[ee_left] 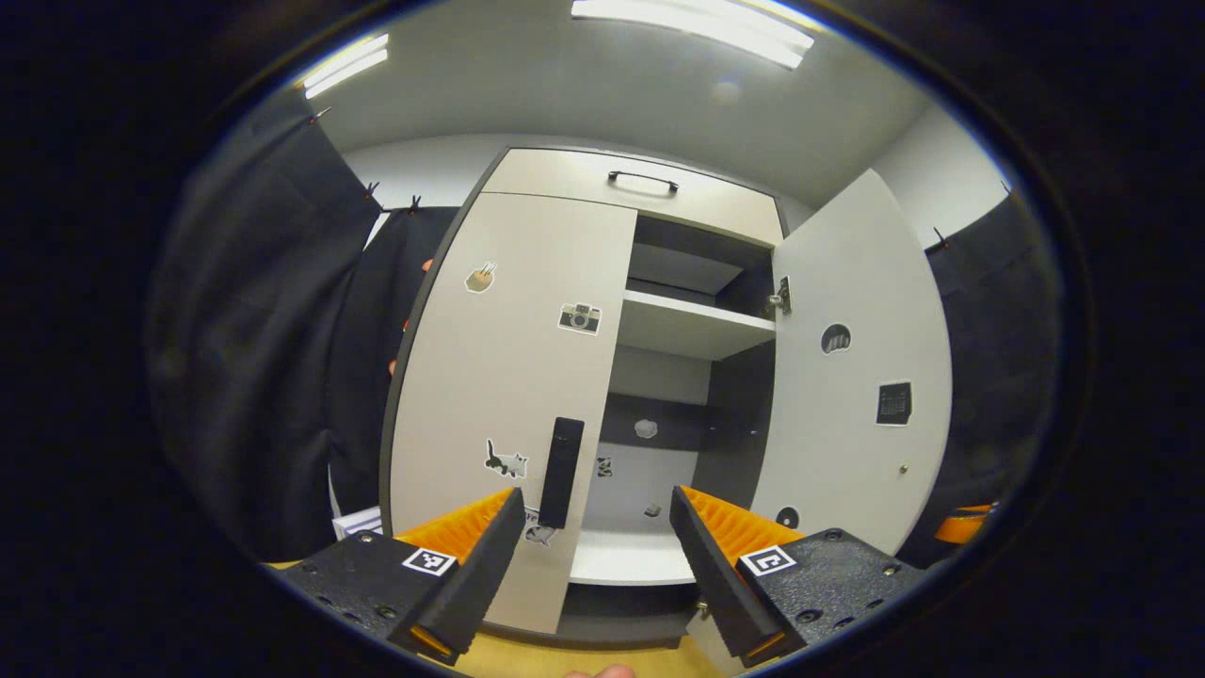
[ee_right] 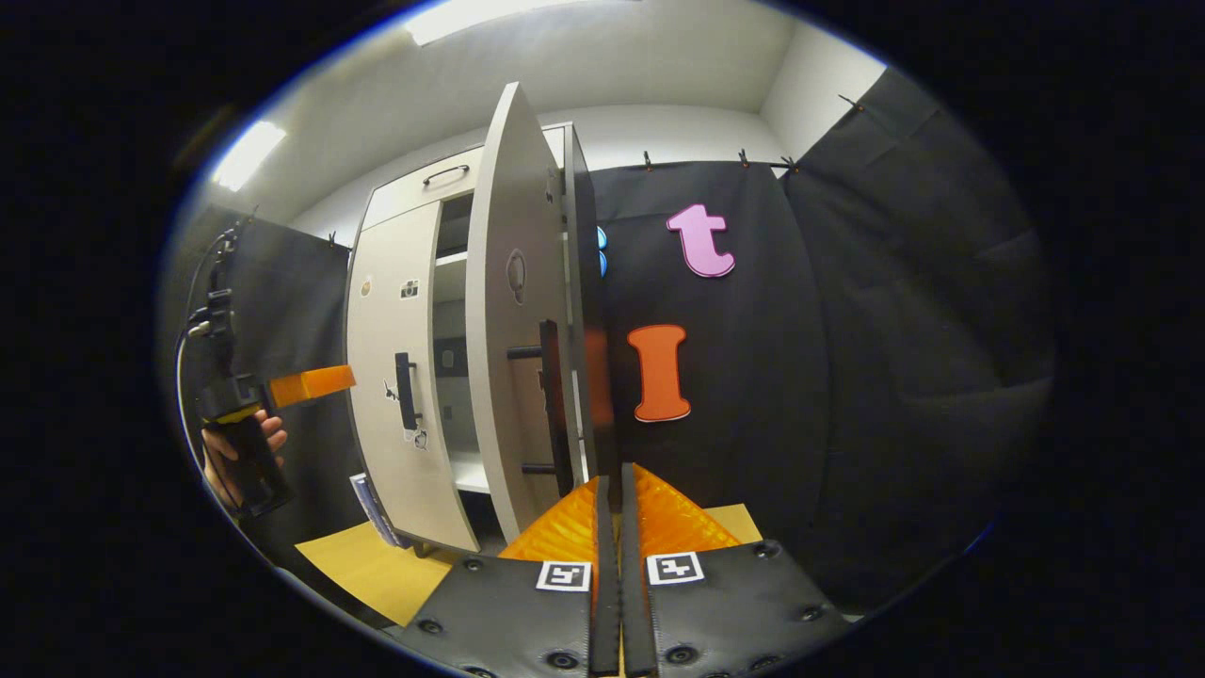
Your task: Open the right door of the double-door shoe cabinet with the right hand, and open the left door with the left hand.
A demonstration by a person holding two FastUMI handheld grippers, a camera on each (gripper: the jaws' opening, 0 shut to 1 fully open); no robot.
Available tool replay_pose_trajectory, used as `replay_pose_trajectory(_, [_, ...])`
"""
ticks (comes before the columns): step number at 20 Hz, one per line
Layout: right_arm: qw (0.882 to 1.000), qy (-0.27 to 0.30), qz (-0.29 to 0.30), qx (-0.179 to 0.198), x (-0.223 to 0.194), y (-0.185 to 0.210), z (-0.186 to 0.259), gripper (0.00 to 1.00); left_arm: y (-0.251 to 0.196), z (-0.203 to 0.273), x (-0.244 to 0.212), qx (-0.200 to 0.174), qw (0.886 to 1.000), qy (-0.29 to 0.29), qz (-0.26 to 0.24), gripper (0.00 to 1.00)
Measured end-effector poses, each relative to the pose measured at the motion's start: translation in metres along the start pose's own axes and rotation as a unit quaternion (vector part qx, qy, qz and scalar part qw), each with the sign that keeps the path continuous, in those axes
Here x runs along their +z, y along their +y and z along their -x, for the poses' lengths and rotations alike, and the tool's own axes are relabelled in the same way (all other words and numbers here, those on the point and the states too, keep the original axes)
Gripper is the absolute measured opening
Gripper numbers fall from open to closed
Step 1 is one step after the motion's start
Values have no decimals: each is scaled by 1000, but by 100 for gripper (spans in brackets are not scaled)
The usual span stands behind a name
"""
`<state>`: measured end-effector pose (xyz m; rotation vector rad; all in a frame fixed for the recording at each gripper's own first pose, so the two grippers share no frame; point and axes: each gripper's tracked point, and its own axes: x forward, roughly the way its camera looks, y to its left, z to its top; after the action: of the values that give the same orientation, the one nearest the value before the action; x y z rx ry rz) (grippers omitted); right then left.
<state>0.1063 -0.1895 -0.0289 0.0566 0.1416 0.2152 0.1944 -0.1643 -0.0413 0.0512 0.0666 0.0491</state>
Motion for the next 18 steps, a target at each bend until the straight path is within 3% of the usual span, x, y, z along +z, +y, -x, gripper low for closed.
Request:
replay_pose_trajectory(1, [1000,2,-6,-12,-3,-3,6,31,0,-13,-5,-3,1000,3,-9,91])
replay_pose_trajectory(3, [999,-6,-6,-38,-6,-8,23,53,4,-37,-12,-8,1000,8,-17,94])
replay_pose_trajectory(4, [999,-16,-1,-46,-4,-5,31,53,10,-48,-14,-5,1000,11,-20,94])
replay_pose_trajectory(6, [997,-27,10,-69,-4,-2,44,81,19,-67,-12,-6,1000,10,-26,92])
replay_pose_trajectory(7, [996,-29,15,-79,-3,0,47,100,26,-80,-12,-4,1000,8,-30,92])
replay_pose_trajectory(9, [995,-23,18,-96,-5,5,51,99,30,-103,-13,-8,999,6,-38,97])
replay_pose_trajectory(12, [993,-10,0,-118,-15,12,57,99,34,-129,-23,-16,998,12,-55,92])
replay_pose_trajectory(18, [989,-15,-22,-143,-14,17,70,99,36,-149,-50,-20,999,41,-13,88])
